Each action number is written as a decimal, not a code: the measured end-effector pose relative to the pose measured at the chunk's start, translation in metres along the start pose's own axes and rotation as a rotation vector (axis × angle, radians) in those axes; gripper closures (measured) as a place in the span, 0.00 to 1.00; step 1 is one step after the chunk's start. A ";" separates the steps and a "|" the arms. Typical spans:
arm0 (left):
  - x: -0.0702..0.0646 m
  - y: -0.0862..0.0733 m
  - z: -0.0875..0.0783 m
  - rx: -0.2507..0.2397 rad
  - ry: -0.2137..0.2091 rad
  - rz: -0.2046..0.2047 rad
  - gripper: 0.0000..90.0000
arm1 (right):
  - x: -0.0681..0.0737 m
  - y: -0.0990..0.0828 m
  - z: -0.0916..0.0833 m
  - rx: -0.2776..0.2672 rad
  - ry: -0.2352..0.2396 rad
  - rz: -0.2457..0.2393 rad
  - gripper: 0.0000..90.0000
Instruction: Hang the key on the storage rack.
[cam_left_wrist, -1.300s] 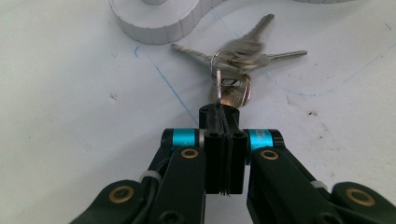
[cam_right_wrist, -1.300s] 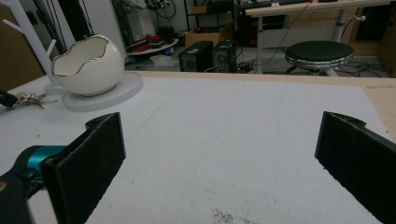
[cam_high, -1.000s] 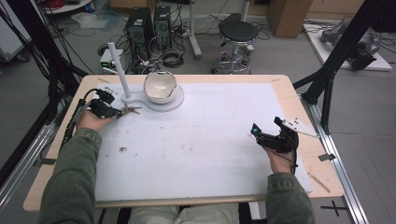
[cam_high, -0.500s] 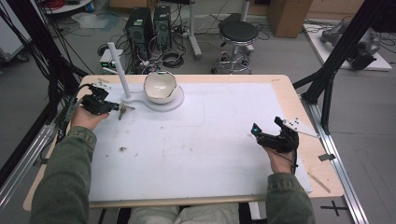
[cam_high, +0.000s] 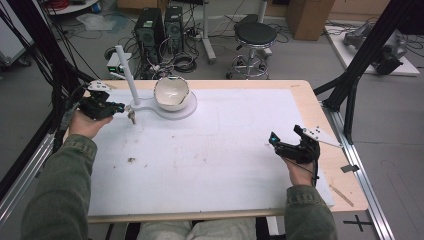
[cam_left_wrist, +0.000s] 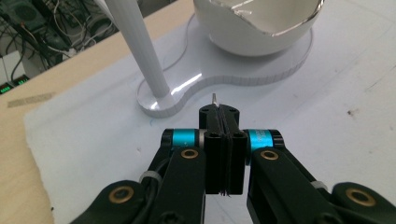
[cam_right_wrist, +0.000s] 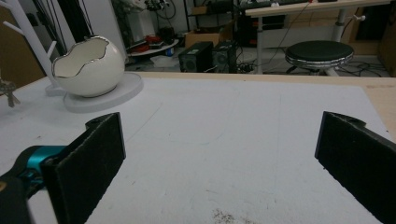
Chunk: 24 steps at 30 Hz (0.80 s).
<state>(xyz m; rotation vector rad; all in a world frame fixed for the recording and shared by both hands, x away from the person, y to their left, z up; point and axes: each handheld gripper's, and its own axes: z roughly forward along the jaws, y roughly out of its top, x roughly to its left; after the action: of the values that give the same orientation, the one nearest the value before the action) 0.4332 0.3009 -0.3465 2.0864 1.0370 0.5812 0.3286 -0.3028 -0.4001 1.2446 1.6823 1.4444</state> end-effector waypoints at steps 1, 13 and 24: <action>0.000 0.004 -0.006 -0.021 -0.002 -0.001 0.99 | 0.000 0.000 0.000 0.001 0.001 0.003 0.01; 0.003 0.017 -0.031 -0.079 0.004 -0.008 0.99 | 0.000 0.000 0.000 0.000 0.004 0.006 0.01; 0.000 0.038 -0.053 -0.142 0.021 0.010 0.99 | 0.000 0.000 -0.001 0.000 0.006 0.007 0.01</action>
<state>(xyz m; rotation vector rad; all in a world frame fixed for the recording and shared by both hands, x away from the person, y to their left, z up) 0.4170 0.3069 -0.2835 1.9663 0.9696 0.6635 0.3282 -0.3032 -0.4000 1.2485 1.6840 1.4539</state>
